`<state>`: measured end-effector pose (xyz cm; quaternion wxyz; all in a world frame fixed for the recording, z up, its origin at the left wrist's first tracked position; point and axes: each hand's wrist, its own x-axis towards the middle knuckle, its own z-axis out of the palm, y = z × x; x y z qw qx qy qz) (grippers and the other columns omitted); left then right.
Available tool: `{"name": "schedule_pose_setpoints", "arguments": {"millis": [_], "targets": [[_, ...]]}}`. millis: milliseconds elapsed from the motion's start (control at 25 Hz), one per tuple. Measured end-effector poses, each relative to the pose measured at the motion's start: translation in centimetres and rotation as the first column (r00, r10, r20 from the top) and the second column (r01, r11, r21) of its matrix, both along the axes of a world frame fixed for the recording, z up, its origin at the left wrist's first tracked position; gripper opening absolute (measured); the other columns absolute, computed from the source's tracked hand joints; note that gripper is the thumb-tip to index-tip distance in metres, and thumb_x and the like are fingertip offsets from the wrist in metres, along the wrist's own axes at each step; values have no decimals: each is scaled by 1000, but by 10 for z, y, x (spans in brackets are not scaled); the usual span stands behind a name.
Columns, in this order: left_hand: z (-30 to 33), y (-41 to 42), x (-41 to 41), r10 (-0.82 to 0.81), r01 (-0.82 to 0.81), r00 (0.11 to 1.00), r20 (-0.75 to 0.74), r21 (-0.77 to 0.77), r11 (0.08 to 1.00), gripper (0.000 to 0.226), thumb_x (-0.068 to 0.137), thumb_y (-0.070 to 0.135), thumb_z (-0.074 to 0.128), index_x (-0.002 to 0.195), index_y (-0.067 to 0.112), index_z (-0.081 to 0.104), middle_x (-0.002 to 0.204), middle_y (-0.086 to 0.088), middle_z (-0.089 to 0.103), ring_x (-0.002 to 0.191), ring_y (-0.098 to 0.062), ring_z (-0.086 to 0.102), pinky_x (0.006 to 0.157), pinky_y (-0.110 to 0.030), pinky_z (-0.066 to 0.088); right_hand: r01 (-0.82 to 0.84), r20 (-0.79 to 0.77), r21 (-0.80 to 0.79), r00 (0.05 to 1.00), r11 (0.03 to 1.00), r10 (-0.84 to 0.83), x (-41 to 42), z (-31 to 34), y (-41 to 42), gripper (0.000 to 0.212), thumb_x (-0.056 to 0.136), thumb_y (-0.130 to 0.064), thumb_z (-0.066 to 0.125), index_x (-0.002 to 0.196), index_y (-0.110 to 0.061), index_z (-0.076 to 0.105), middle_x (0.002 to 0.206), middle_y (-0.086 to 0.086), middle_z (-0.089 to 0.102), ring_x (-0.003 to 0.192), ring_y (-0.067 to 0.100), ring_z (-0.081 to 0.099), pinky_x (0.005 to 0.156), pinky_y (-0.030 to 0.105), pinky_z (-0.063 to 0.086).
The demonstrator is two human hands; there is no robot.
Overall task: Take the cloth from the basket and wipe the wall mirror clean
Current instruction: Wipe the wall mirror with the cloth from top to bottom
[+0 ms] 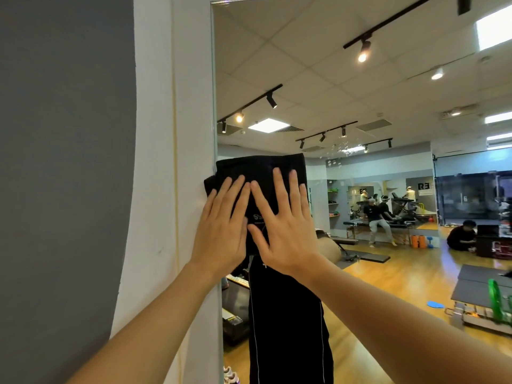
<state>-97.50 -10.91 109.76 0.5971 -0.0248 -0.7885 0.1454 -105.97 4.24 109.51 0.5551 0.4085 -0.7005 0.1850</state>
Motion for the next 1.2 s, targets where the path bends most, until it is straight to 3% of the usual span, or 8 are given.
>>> {"name": "schedule_pose_setpoints", "arguments": {"millis": [80,160,320,920,1200], "targets": [[-4,-7,-4,91,-91,995,41,-17,996,93,96,32,67,166,13,9,174,-7,5,161,-25,1,130,-52,14,18,-32,2,999,1000,-18,-6,1,-2,73,106,-56,31,168,-28,6,174,14,-11,159,40,-16,129,61,6],[-3,-8,-7,96,-95,995,28,-27,995,89,99,34,60,166,12,7,175,-8,1,161,-26,-1,130,-52,13,47,-52,-12,997,999,-48,-9,2,-5,71,106,-56,28,168,-28,6,174,13,-9,160,39,-14,129,60,7],[16,-10,-12,110,-111,994,-30,-60,992,72,102,33,36,166,11,10,174,-10,4,161,-27,2,130,-50,9,77,-98,-46,992,996,-81,-15,18,-13,73,104,-53,29,168,-26,6,175,13,-6,160,38,-13,130,58,6],[219,-18,-18,133,-148,985,-114,-136,980,76,97,44,10,165,10,14,173,-12,10,161,-26,4,132,-45,2,92,-173,-158,978,983,-119,-21,216,-21,71,101,-56,19,167,-29,13,175,11,8,161,36,-4,132,52,4],[295,-17,-21,128,-146,982,-136,-129,981,65,107,38,22,165,10,12,173,-12,10,160,-27,5,131,-45,0,102,-194,-146,972,984,-129,-21,296,-15,67,105,-55,25,166,-31,16,174,9,10,161,35,-2,132,52,6]]}}
